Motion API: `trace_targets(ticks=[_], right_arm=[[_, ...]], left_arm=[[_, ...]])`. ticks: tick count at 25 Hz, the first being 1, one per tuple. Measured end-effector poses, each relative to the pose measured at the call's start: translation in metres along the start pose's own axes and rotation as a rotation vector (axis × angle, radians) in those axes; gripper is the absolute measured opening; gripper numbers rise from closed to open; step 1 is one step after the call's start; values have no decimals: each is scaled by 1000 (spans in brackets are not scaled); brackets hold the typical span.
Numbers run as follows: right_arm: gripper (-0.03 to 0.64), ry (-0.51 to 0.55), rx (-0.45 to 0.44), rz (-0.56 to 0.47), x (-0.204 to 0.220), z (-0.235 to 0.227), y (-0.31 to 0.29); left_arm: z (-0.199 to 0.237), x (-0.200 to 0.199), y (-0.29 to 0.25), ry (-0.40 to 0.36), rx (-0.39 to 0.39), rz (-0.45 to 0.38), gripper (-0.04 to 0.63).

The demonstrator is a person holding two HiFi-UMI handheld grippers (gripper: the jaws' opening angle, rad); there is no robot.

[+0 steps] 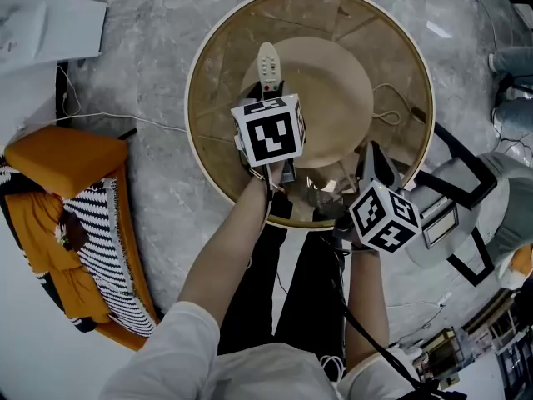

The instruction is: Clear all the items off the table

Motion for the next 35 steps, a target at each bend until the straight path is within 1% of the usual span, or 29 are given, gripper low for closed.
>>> trace_targets(ticks=[5,10,13,17,20,22,26,28,31,33,35], right_arm=[[23,-24,13,-2,3,-18,8],[24,-60,50,-29,5,-65,26],[23,-101,92,-45,13,-103,47],[23,-179,154,-78,26,-154,80],[24,-260,209,-104,42,-192,106],[24,-297,236,-113,54,-220,124],[24,-365,306,-125,81,-286,167],[24,-417,357,-132,97,-318,187],[23,-494,427,-143,121,-361,214],[23,-537,458,-153,134,-389,230],[23,-573,482,-163,144,-414,245]], left_arm=[[-34,25,21,-114,41,33,181],[-88,57,31,-182,117,59,181],[-121,87,44,-244,160,86,183],[-164,123,58,-314,194,133,183],[-200,145,67,-397,229,162,183],[-229,163,74,-455,253,173,183],[-290,212,86,-532,290,207,183],[-320,238,92,-584,323,234,183],[-368,277,98,-684,382,268,183],[-399,303,102,-738,412,280,183],[-430,325,108,-777,441,290,183]])
Point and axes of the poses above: the fingertips, and each gripper's own axes: y backward along the fingers, z to its left, x out of its underside, the point moved 4 cm from there along y, backward along the fingers, and after that the axes turned 3 degrees about -z, right-handed, at the moved point
